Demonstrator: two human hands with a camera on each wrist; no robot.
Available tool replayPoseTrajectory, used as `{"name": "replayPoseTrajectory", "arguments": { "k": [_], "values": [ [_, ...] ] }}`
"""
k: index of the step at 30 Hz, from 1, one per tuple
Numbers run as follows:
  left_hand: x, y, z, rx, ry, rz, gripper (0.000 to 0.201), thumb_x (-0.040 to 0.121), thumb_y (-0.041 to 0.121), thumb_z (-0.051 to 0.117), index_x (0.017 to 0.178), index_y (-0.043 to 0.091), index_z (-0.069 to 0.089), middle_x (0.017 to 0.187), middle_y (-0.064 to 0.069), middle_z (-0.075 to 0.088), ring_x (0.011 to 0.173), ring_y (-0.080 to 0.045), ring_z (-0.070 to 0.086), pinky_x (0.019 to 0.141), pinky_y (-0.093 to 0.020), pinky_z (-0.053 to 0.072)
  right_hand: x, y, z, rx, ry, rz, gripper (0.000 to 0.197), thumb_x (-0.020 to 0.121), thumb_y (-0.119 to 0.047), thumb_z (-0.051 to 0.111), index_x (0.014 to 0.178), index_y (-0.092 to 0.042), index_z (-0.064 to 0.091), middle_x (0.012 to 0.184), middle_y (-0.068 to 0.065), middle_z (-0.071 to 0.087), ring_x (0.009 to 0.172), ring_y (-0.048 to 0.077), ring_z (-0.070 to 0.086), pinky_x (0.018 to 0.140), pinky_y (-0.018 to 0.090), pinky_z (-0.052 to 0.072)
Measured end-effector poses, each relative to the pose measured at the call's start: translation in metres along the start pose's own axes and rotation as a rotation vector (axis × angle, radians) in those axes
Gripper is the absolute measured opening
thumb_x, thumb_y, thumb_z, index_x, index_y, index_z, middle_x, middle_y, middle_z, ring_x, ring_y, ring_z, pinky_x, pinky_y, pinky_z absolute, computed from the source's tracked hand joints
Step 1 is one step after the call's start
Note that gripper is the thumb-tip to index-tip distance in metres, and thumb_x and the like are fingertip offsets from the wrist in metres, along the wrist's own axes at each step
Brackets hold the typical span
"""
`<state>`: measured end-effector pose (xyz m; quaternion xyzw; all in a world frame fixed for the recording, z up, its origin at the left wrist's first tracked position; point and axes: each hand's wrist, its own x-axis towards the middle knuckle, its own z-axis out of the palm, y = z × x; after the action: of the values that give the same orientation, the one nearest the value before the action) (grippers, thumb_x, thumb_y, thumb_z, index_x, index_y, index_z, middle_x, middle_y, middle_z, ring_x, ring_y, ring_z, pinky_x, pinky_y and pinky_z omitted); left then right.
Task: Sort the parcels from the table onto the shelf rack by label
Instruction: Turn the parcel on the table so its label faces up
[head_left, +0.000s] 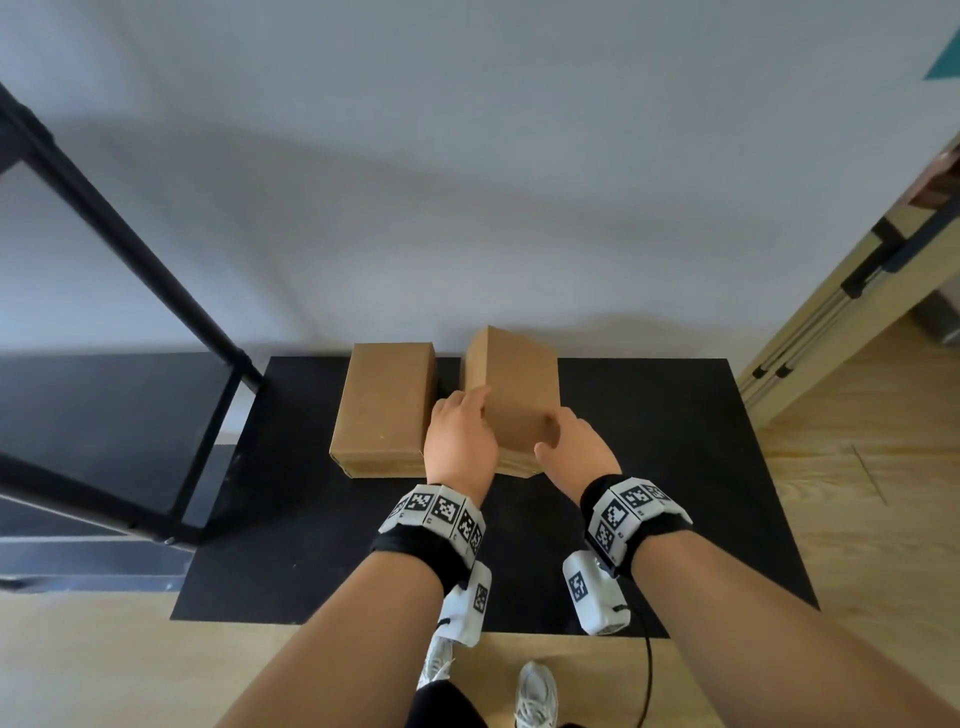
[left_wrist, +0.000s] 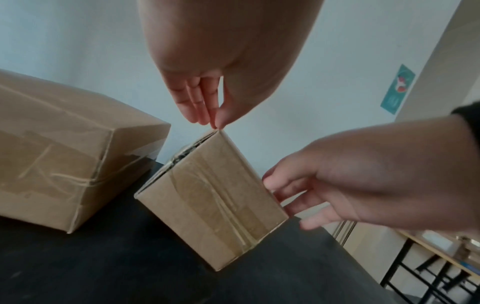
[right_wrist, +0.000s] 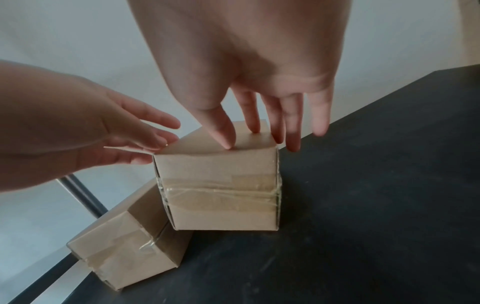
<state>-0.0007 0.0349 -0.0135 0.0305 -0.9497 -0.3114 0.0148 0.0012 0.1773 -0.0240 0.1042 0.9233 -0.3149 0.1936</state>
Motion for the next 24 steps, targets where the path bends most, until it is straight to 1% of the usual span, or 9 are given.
{"name": "replayPoseTrajectory", "arguments": {
  "k": [3, 5, 8, 9, 11, 14, 16, 19, 24],
  "values": [
    [0.006, 0.008, 0.005, -0.176, 0.009, -0.064, 0.043, 0.098, 0.000, 0.043, 0.134, 0.017, 0.060, 0.120, -0.002, 0.064, 0.113, -0.019, 0.059, 0.086, -0.025, 0.045, 0.003, 0.010, -0.009, -0.026, -0.007, 0.025, 0.054, 0.089, -0.024, 0.050, 0.142, -0.018, 0.044, 0.139, 0.010, 0.046, 0.123, 0.031, 0.051, 0.103, 0.047, 0.043],
    [0.008, 0.012, 0.008, -0.205, 0.002, -0.107, 0.044, 0.098, 0.003, 0.049, 0.138, 0.018, 0.056, 0.129, -0.004, 0.058, 0.117, -0.020, 0.058, 0.089, -0.025, 0.045, 0.005, 0.015, -0.013, -0.023, 0.010, 0.017, 0.055, 0.090, -0.023, 0.051, 0.143, -0.017, 0.044, 0.142, 0.010, 0.044, 0.126, 0.031, 0.049, 0.104, 0.045, 0.043],
    [0.010, 0.011, 0.016, -0.205, -0.073, -0.234, 0.056, 0.097, 0.025, 0.059, 0.149, 0.016, 0.041, 0.147, -0.010, 0.044, 0.134, -0.028, 0.045, 0.107, -0.037, 0.041, 0.006, 0.020, -0.016, 0.066, 0.067, -0.054, 0.046, 0.095, -0.024, 0.047, 0.140, -0.014, 0.047, 0.135, 0.011, 0.051, 0.119, 0.029, 0.055, 0.099, 0.041, 0.046],
    [0.010, 0.010, 0.018, -0.220, -0.118, -0.288, 0.064, 0.096, 0.033, 0.060, 0.152, 0.015, 0.035, 0.150, -0.012, 0.041, 0.136, -0.029, 0.043, 0.109, -0.040, 0.040, 0.006, 0.021, -0.016, 0.101, 0.083, -0.084, 0.043, 0.097, -0.028, 0.046, 0.138, -0.014, 0.049, 0.132, 0.011, 0.054, 0.116, 0.028, 0.057, 0.097, 0.041, 0.047],
    [0.008, 0.010, 0.022, -0.284, -0.204, -0.365, 0.071, 0.096, 0.043, 0.057, 0.154, 0.013, 0.029, 0.150, -0.011, 0.043, 0.134, -0.028, 0.047, 0.104, -0.037, 0.042, 0.005, 0.023, -0.016, 0.154, 0.107, -0.115, 0.042, 0.099, -0.038, 0.043, 0.133, -0.015, 0.053, 0.126, 0.009, 0.058, 0.110, 0.025, 0.060, 0.095, 0.041, 0.050],
    [0.003, 0.014, 0.025, -0.375, -0.227, -0.388, 0.059, 0.102, 0.037, 0.048, 0.153, 0.012, 0.032, 0.147, -0.008, 0.051, 0.129, -0.024, 0.053, 0.091, -0.027, 0.040, 0.002, 0.026, -0.015, 0.170, 0.120, -0.125, 0.043, 0.100, -0.045, 0.041, 0.130, -0.017, 0.055, 0.122, 0.008, 0.060, 0.104, 0.022, 0.062, 0.091, 0.040, 0.051],
    [0.001, 0.016, 0.024, -0.382, -0.191, -0.397, 0.054, 0.104, 0.030, 0.045, 0.153, 0.012, 0.033, 0.148, -0.007, 0.050, 0.133, -0.024, 0.051, 0.095, -0.028, 0.040, 0.000, 0.026, -0.015, 0.205, 0.116, -0.121, 0.045, 0.099, -0.047, 0.041, 0.129, -0.016, 0.056, 0.121, 0.006, 0.063, 0.106, 0.021, 0.062, 0.091, 0.039, 0.051],
    [-0.001, 0.015, 0.019, -0.347, -0.139, -0.393, 0.054, 0.103, 0.026, 0.046, 0.154, 0.014, 0.033, 0.152, -0.006, 0.046, 0.136, -0.024, 0.048, 0.107, -0.036, 0.041, -0.003, 0.022, -0.012, 0.244, 0.071, -0.118, 0.049, 0.098, -0.049, 0.044, 0.129, -0.013, 0.055, 0.119, 0.004, 0.066, 0.108, 0.023, 0.063, 0.094, 0.041, 0.050],
    [-0.004, 0.013, 0.003, -0.211, 0.046, -0.366, 0.043, 0.104, 0.015, 0.037, 0.146, 0.014, 0.047, 0.144, -0.007, 0.052, 0.129, -0.025, 0.052, 0.101, -0.034, 0.042, -0.001, 0.009, -0.001, 0.204, 0.002, -0.106, 0.037, 0.099, -0.037, 0.048, 0.124, -0.012, 0.058, 0.116, 0.005, 0.067, 0.103, 0.022, 0.064, 0.089, 0.035, 0.050]
  ]
}}
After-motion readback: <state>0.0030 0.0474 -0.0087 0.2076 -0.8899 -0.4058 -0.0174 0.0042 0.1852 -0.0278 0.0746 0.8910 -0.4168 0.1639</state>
